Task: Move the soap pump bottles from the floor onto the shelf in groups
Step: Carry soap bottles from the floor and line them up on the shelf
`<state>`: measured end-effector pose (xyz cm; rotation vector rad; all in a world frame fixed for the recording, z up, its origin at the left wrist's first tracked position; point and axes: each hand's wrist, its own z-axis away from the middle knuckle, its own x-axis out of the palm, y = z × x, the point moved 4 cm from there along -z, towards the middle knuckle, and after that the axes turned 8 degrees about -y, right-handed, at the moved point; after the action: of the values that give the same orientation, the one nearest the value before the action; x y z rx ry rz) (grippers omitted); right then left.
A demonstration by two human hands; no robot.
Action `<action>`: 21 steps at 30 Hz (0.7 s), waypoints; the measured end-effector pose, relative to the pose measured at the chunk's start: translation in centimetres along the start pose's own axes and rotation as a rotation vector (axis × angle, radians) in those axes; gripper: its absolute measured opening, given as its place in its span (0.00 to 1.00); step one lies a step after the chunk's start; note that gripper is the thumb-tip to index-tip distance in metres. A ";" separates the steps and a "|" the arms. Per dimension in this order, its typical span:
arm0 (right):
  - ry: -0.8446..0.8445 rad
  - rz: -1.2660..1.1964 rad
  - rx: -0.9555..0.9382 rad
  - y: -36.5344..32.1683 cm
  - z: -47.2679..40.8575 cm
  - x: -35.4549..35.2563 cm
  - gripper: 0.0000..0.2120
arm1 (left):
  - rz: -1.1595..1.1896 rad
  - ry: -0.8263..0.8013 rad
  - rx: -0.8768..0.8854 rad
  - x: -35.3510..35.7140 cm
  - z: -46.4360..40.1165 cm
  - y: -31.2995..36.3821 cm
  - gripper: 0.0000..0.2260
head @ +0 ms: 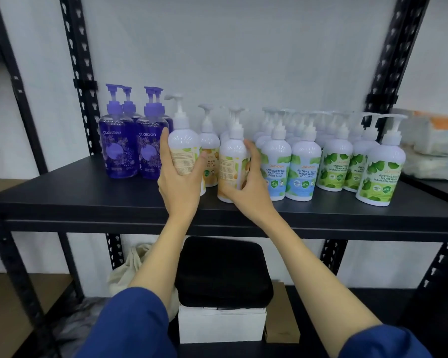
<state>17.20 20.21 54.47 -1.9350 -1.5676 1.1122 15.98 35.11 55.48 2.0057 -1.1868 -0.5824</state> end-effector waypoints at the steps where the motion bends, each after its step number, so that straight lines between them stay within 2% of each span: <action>1: -0.019 -0.007 -0.003 0.0 0.0 -0.1 0.46 | -0.003 0.000 0.002 0.0 0.0 0.0 0.35; 7: 0.063 0.103 -0.004 0.0 0.2 -0.1 0.43 | -0.010 0.005 -0.003 -0.1 0.0 0.0 0.35; 10: 0.058 0.161 0.000 -0.1 0.3 0.0 0.43 | -0.002 0.010 0.001 -0.1 0.0 0.0 0.35; 15: -0.023 0.090 0.011 -0.2 0.2 -0.2 0.45 | -0.014 0.004 0.017 0.0 0.0 -0.1 0.35; 21: 0.056 0.207 0.008 -0.2 0.5 0.1 0.44 | -0.009 0.008 0.015 0.0 0.0 -0.1 0.36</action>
<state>16.64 20.25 54.32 -2.1424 -1.3551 1.1313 16.01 35.18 55.36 2.0249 -1.1806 -0.5708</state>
